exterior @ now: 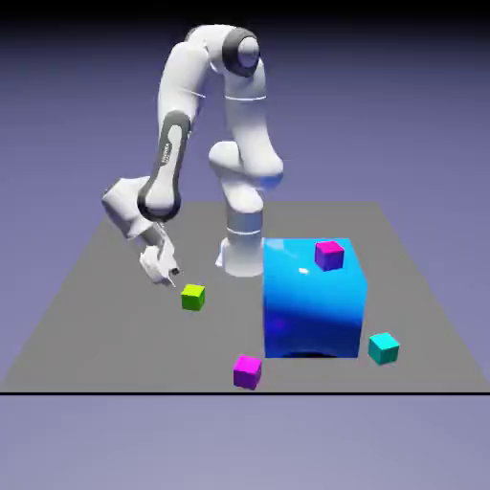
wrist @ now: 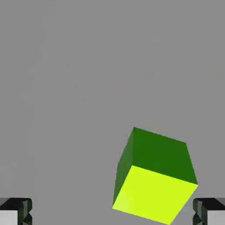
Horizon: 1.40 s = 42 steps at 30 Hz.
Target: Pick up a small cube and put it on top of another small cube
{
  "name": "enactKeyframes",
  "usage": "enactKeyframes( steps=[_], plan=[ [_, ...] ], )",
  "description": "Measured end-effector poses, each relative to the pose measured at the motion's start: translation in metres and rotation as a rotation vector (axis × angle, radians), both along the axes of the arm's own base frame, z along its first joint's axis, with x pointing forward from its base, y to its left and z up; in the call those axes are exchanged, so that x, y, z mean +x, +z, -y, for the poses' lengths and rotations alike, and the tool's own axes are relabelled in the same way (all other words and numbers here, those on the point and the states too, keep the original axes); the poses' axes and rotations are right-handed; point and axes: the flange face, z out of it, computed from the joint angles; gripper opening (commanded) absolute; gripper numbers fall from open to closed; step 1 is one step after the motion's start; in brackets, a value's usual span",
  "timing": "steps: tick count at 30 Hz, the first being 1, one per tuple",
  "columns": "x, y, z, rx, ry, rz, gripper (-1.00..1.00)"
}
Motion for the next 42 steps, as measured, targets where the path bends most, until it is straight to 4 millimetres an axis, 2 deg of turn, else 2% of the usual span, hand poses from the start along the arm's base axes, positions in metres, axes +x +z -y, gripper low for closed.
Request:
enactKeyframes(
  steps=[1, 3, 8, 9, 11, 16, 18, 19, 22, 27, 29, 32, 36, 39, 42],
  plan=[
    [-0.009, -0.007, -0.001, 0.056, -0.059, -0.014, 0.00],
    [-0.013, -0.011, -0.001, 0.082, -0.086, -0.020, 0.00],
    [-0.004, -0.065, -0.033, 0.082, -0.087, -0.020, 0.00],
    [-0.004, -0.067, -0.035, 0.082, -0.086, -0.020, -1.00],
    [-0.004, -0.067, -0.035, 0.082, -0.087, -0.020, -1.00],
    [-0.012, -0.013, -0.003, 0.082, -0.088, -0.017, -1.00],
    [-0.013, -0.011, -0.001, 0.082, -0.088, -0.018, -1.00],
    [-0.003, -0.009, 0.003, 0.050, -0.080, -0.008, -1.00],
    [0.044, 0.005, 0.005, 0.003, 0.018, 0.030, -1.00],
    [0.126, 0.032, -0.010, -0.063, 0.184, 0.106, -1.00],
    [0.167, 0.050, -0.034, -0.059, 0.295, 0.136, -1.00],
    [0.225, 0.080, -0.087, -0.042, 0.482, 0.176, -1.00],
    [0.285, 0.129, -0.186, -0.004, 0.766, 0.208, -1.00],
    [0.306, 0.166, -0.265, 0.022, 0.972, 0.210, -1.00],
    [0.301, 0.192, -0.316, 0.052, 1.133, 0.152, -1.00]
  ],
)
